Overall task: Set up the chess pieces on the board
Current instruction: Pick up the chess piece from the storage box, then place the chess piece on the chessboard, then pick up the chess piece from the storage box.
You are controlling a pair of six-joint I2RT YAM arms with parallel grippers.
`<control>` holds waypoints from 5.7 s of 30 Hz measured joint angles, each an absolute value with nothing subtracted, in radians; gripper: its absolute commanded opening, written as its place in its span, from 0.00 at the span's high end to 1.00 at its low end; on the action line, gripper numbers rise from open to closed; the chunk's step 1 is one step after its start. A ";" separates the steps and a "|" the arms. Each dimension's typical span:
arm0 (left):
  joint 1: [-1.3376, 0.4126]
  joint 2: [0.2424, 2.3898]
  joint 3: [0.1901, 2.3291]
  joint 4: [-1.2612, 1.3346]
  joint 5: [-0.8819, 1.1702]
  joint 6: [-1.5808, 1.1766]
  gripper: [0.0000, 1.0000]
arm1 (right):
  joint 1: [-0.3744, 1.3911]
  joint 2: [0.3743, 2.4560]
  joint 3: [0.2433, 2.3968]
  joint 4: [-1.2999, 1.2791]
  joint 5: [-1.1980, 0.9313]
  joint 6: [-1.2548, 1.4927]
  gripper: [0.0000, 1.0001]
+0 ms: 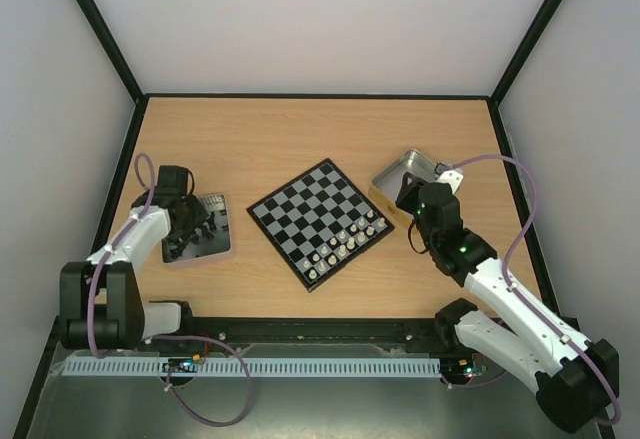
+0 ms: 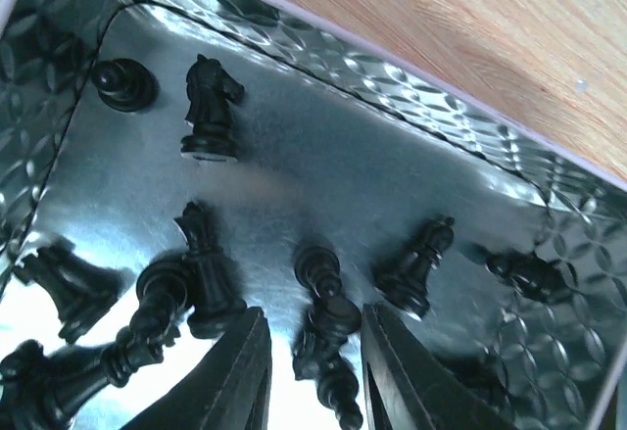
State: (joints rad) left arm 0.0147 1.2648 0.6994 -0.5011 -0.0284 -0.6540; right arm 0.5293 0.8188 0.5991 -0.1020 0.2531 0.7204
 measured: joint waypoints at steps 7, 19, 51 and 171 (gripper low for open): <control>0.045 1.368 0.699 -0.442 -0.018 -0.630 0.73 | 0.529 0.813 0.591 -0.100 0.253 0.720 0.70; 0.047 1.425 0.699 -0.405 0.026 -0.589 0.95 | 0.529 0.813 0.591 -0.100 0.253 0.723 0.70; -0.640 1.819 1.401 -0.544 0.071 -0.543 0.96 | 0.529 0.845 0.591 -0.130 0.192 0.763 0.60; -0.188 1.212 0.604 -0.510 -0.090 -0.757 0.73 | 0.529 0.919 0.592 -0.121 0.167 0.816 0.39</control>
